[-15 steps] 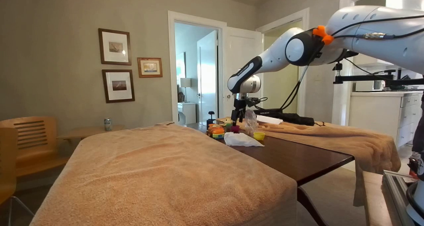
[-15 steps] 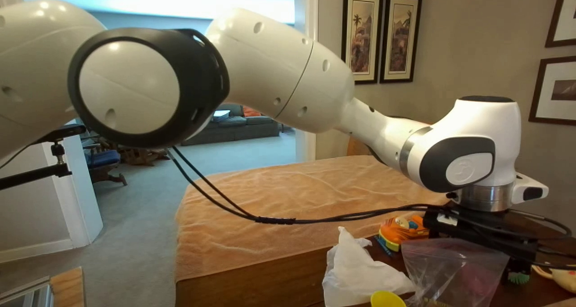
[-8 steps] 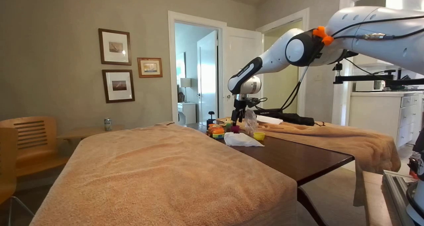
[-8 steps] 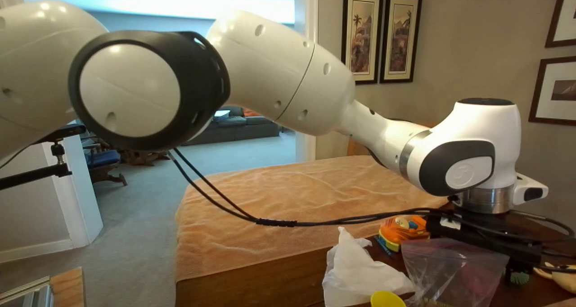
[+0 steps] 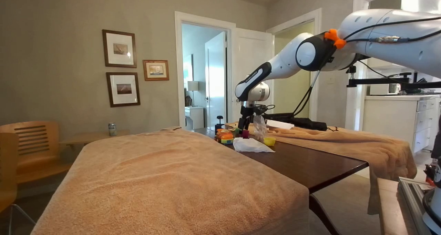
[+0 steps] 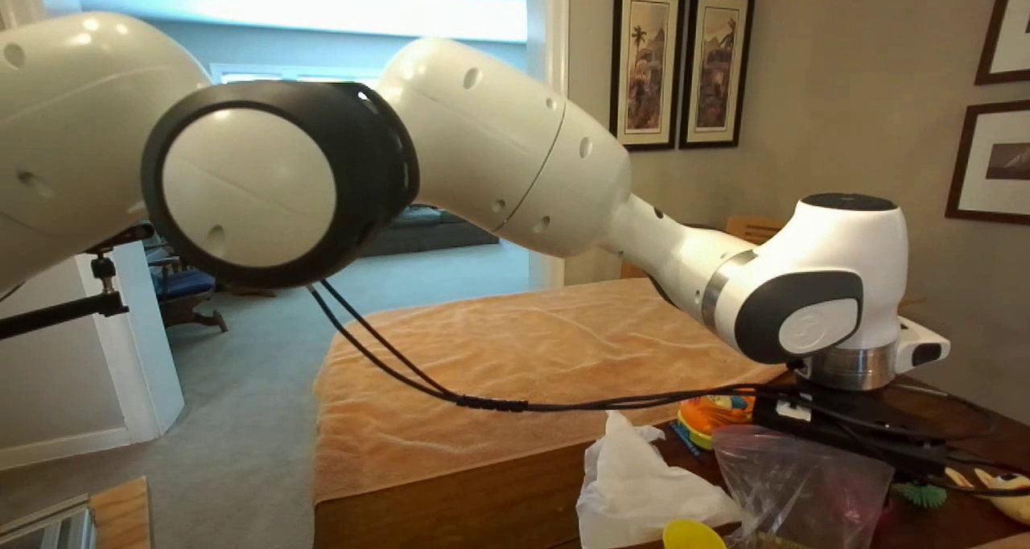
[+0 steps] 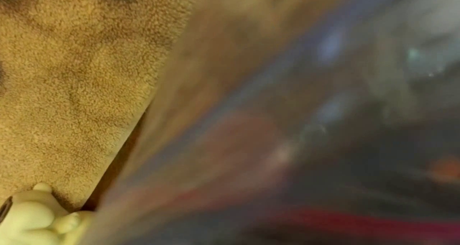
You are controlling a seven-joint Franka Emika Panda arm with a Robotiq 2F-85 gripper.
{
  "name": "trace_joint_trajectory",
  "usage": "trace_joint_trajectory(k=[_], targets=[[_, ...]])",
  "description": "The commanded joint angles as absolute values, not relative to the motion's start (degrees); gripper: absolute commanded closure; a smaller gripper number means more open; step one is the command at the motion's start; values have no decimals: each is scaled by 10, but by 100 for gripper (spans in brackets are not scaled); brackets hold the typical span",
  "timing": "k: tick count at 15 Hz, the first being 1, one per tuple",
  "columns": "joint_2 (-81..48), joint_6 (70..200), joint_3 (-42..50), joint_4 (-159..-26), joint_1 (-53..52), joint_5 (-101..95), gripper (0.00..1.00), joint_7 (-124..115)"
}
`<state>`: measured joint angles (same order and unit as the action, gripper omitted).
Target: Move the purple bowl forwards.
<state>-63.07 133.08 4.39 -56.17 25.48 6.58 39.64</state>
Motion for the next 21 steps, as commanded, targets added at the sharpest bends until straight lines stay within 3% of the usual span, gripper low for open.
trace_joint_trajectory(k=[1,4,5,7,16,21], targets=[[-638,1344,34,-557,260,69,0,415],[-637,1343,35,-558,259,69,2,413],[-637,1341,35,-558,259,68,26,412],[-637,1339,36,-558,258,67,32,411],[-636,1342,43,-560,255,63,99,405],[-634,1344,47,-562,254,62,98,402]])
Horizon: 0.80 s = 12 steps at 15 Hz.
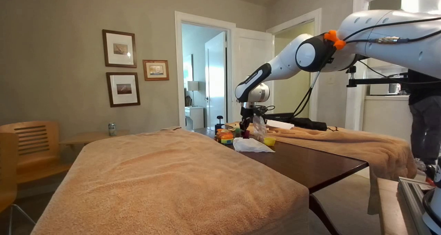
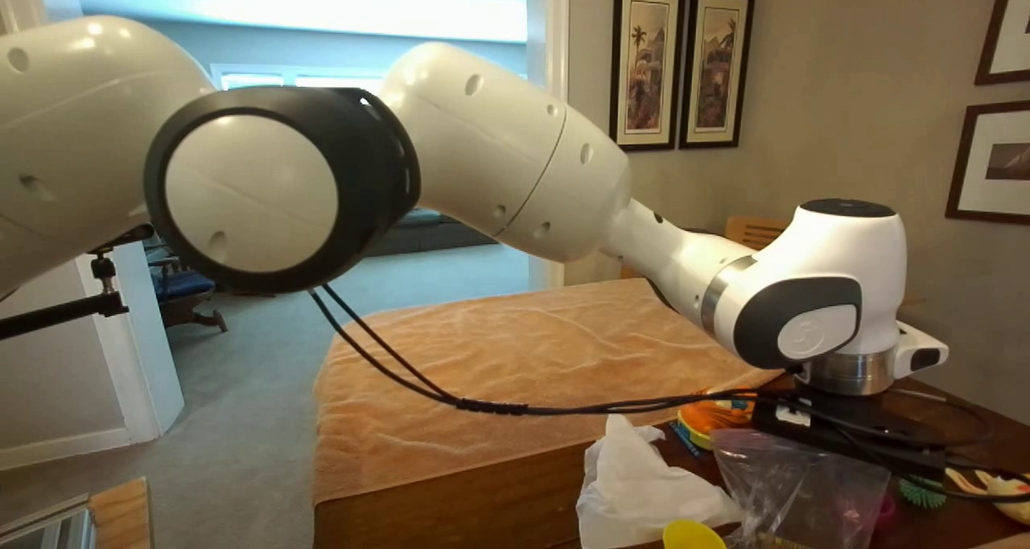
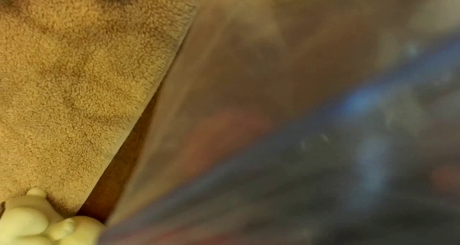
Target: Move the purple bowl forwards.
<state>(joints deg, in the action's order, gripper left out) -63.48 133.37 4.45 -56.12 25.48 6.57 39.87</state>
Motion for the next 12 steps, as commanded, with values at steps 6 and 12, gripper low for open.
trace_joint_trajectory(k=[6,12], targets=[[-568,1382,40,-625,249,65,98,421],[-437,1430,18,-744,231,70,98,445]])
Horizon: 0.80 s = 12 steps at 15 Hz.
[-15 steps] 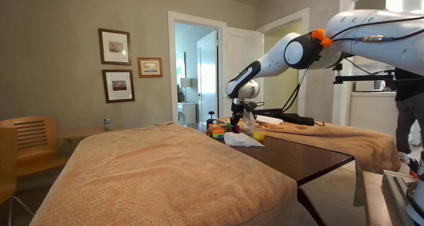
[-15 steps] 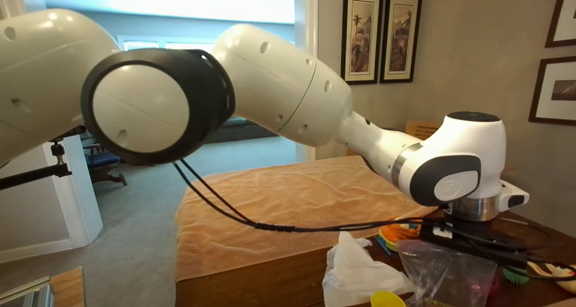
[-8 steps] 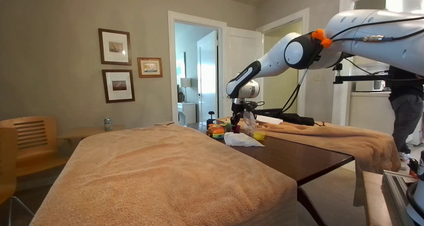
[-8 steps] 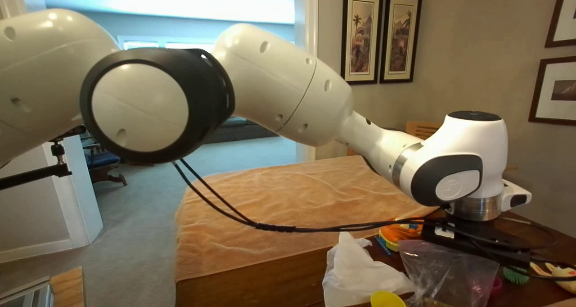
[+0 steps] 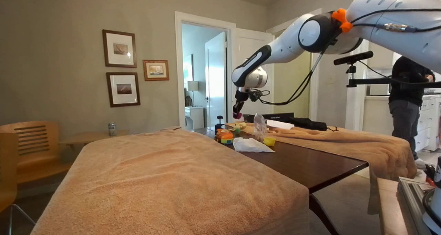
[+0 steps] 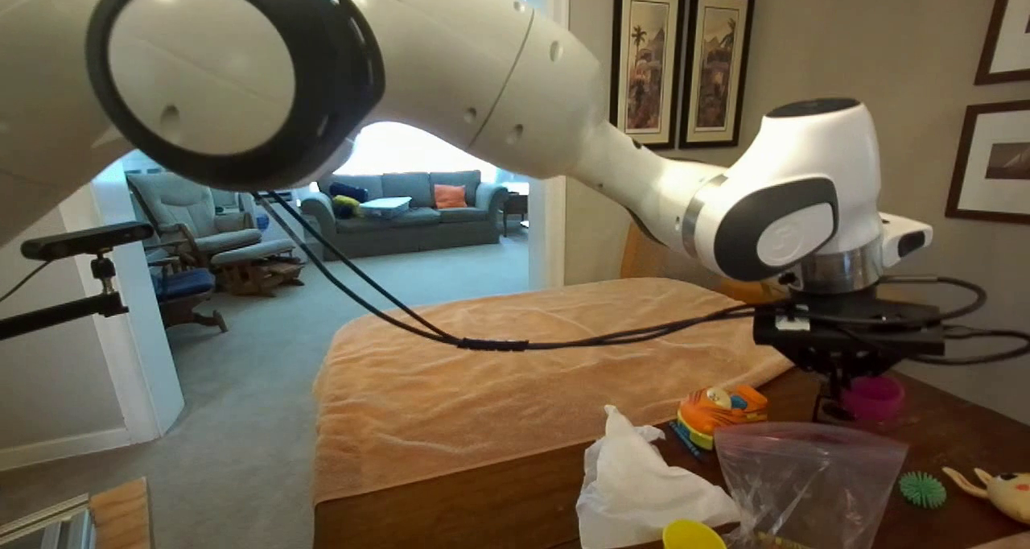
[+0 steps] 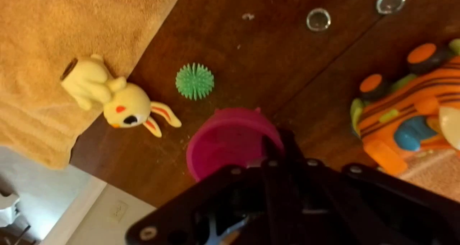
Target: Move the purple bowl forwards.
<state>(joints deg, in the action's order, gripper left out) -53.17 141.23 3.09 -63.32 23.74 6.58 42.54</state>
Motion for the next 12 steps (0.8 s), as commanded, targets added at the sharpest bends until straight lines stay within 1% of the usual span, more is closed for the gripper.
trace_joint_trajectory(k=[1,6,12], targets=[[-416,1433,13,-765,228,70,98,450],[-327,1436,28,-876,197,60,98,394],[-267,1455,41,-1018,176,26,98,334]])
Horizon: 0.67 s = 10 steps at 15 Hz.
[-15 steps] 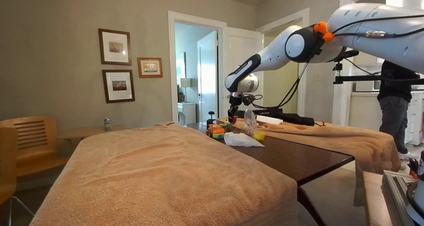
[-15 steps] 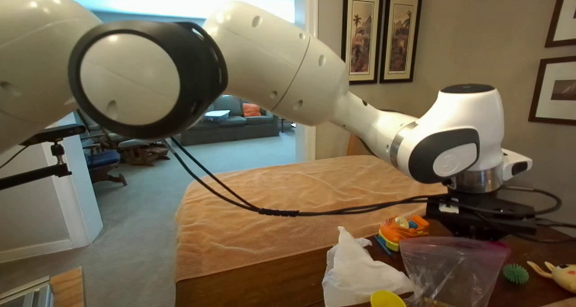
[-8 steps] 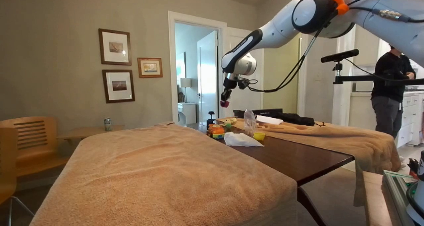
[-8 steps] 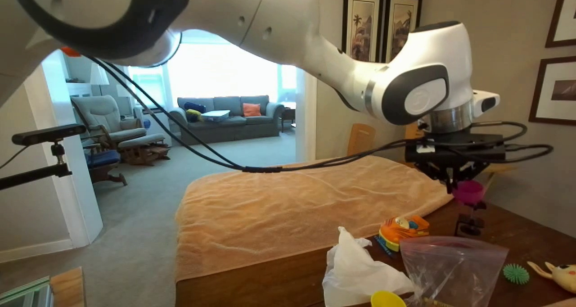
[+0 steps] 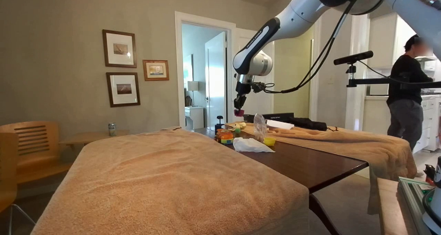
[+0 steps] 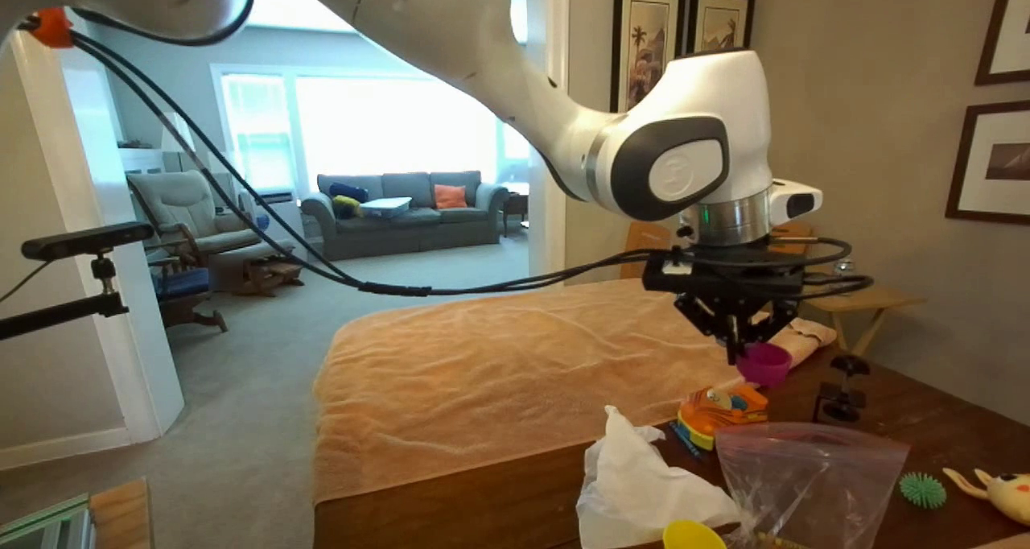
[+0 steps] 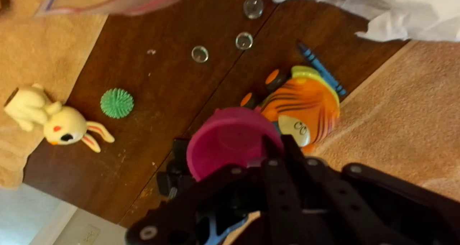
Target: Move the purple bowl forwards.
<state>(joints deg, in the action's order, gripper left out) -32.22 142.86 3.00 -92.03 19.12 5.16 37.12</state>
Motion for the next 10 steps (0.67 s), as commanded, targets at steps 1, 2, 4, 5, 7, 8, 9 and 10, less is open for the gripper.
trace_joint_trajectory(k=[1,2,4,5,7,8,9,10], targets=[[-258,1460,33,-1036,182,33,98,340],[-304,1438,26,-967,193,40,93,355],[-290,1445,26,-997,191,41,93,355],[-285,1446,26,-1005,190,41,93,355],[-279,1446,27,-1010,190,41,93,355],[-277,1446,27,-1011,190,42,98,355],[-276,1455,26,-1019,186,35,98,360],[-274,1467,28,-1031,179,25,98,359]])
